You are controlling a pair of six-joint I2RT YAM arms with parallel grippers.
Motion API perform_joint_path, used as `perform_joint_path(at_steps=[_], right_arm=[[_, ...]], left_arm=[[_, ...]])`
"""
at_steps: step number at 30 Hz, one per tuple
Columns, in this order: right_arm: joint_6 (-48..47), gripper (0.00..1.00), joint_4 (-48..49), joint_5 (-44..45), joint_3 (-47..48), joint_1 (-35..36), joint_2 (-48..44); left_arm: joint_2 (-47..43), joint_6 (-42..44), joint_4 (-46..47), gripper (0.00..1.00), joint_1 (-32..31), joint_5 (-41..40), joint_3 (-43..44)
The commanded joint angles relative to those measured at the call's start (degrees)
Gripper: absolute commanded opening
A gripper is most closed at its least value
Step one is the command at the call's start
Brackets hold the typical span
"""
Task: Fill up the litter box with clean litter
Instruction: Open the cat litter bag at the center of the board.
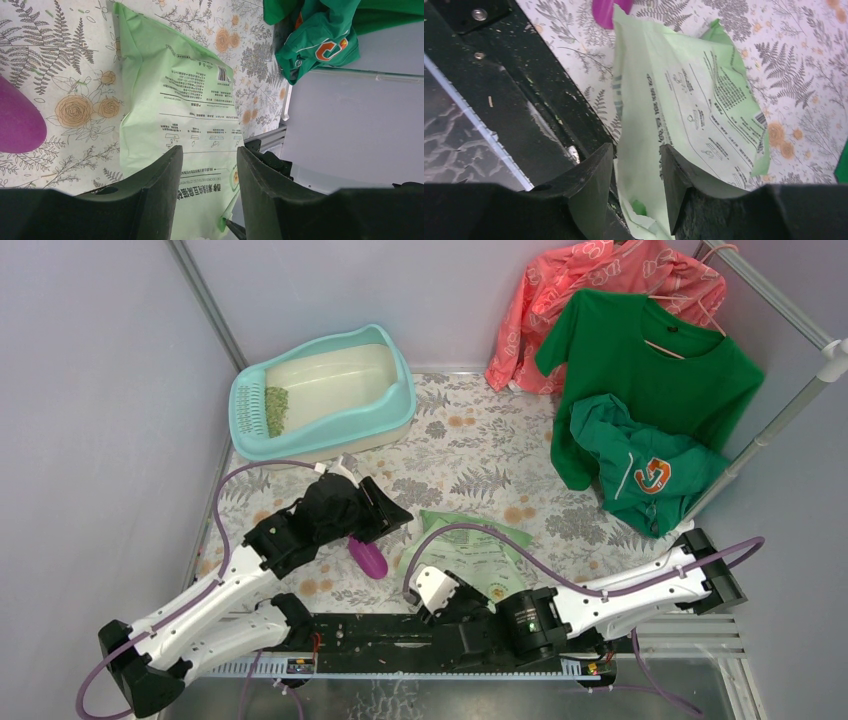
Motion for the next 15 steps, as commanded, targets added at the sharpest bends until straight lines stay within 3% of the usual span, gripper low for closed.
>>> perform_joint_path(at_steps=[1,9,15], right_arm=[[-2.7,0.48,3.0,-3.1,3.0,0.3,0.8],[2.0,0.48,-2.4,0.0,3.6,0.9,1.7],[6.5,0.39,-6.0,1.4,1.5,0.8,-2.1]], left_arm=[[-0.8,-0.2,2.7,0.52,0.1,0.4,-0.7],[-1.1,-0.2,2.7,0.52,0.1,0.4,-0.9],[-1.2,-0.3,2.8,0.52,0.0,0.5,-0.8]])
